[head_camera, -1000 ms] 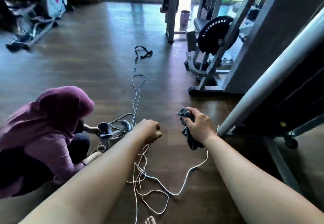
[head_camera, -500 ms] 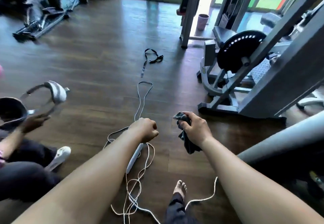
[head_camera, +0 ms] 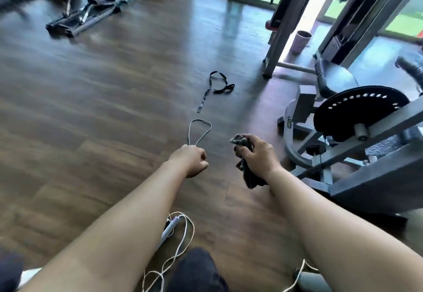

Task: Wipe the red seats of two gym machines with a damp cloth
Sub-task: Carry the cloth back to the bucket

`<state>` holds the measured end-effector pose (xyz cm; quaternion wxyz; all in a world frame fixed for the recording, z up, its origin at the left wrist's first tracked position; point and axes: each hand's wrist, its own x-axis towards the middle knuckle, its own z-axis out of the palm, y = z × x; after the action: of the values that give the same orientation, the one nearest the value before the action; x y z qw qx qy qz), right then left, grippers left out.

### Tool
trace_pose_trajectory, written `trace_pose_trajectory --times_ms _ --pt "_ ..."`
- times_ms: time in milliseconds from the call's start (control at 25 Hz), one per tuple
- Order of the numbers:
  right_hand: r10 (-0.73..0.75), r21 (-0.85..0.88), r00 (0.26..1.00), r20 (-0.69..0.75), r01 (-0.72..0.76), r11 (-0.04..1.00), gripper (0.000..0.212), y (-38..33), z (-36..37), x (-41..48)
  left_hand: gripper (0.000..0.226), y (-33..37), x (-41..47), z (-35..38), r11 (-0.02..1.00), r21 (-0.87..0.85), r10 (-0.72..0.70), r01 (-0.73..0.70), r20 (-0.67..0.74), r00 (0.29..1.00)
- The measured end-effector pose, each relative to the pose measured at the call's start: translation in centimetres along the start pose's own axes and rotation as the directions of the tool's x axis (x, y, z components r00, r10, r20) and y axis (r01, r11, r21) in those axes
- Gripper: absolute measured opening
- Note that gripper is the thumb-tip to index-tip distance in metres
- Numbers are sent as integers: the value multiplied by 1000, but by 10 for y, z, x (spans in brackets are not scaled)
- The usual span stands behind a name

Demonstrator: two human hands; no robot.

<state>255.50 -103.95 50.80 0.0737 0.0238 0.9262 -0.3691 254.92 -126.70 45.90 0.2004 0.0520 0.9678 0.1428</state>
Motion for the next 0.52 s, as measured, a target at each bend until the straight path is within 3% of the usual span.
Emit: trace_pose_trajectory --times_ms 240,520 --pt "-47 52 999 10 46 998 35 -35 10 173 35 -39 158 -73 999 22 -25 26 -38 999" --pt "0 110 1000 -16 2 994 35 -101 13 389 38 -95 348 -203 996 86 -33 34 -22 999"
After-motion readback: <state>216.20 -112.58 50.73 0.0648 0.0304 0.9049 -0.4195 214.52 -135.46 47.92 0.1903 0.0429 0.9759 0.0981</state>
